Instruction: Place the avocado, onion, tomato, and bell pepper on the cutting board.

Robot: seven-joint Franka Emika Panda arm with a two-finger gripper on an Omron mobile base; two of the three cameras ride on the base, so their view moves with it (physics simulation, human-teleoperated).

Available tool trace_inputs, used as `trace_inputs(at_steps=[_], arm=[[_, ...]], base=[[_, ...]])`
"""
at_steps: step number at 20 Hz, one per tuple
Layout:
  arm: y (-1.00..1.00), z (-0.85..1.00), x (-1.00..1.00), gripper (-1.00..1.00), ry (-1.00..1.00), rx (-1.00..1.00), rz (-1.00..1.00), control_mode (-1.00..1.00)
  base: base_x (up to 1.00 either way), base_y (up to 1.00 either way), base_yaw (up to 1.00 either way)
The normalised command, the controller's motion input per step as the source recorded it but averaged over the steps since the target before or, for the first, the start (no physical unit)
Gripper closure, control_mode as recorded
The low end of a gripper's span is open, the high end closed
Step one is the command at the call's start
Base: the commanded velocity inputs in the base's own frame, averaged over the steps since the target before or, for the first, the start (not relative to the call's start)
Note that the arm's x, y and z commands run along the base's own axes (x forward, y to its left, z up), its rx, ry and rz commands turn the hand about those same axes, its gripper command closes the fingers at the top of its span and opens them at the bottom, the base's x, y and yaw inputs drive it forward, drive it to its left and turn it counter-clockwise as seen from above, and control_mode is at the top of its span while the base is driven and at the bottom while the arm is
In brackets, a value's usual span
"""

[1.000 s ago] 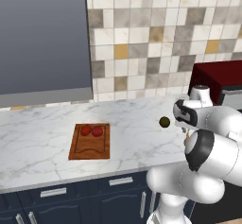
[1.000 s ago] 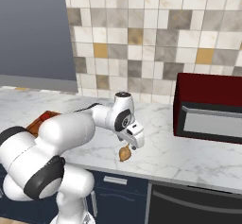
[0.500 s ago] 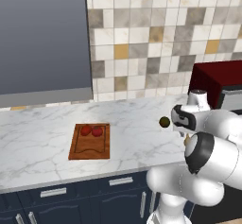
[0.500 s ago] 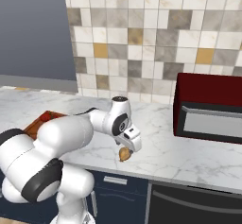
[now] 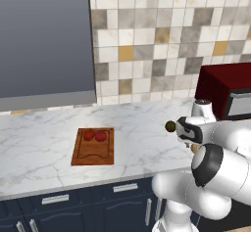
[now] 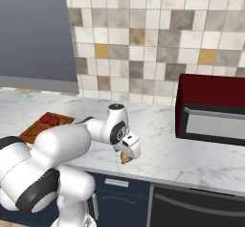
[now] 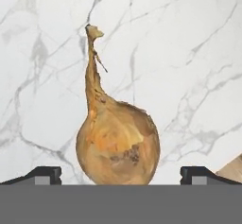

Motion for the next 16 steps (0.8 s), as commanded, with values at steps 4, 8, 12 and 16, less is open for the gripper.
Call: trace_inputs(at_steps=[4,8,12,16], arm=[[-0.11,-0.24,0.09,-1.00,-0.04,0.00,0.04,-1.00],[-0.24,-0.24,0.07,-1.00,-0.02,0.00,0.04,-1.00],[0.00,0.02,0.04,1.00,-0.03,0.02,0.02,-1.00],[0.22,0.78,0.01,1.00,-0.11,0.12,0.00,-1.00]], base=[[0.00,0.00,0.00],[0.00,0.00,0.00],[0.00,0.00,0.00],[0.00,0.00,0.00]])
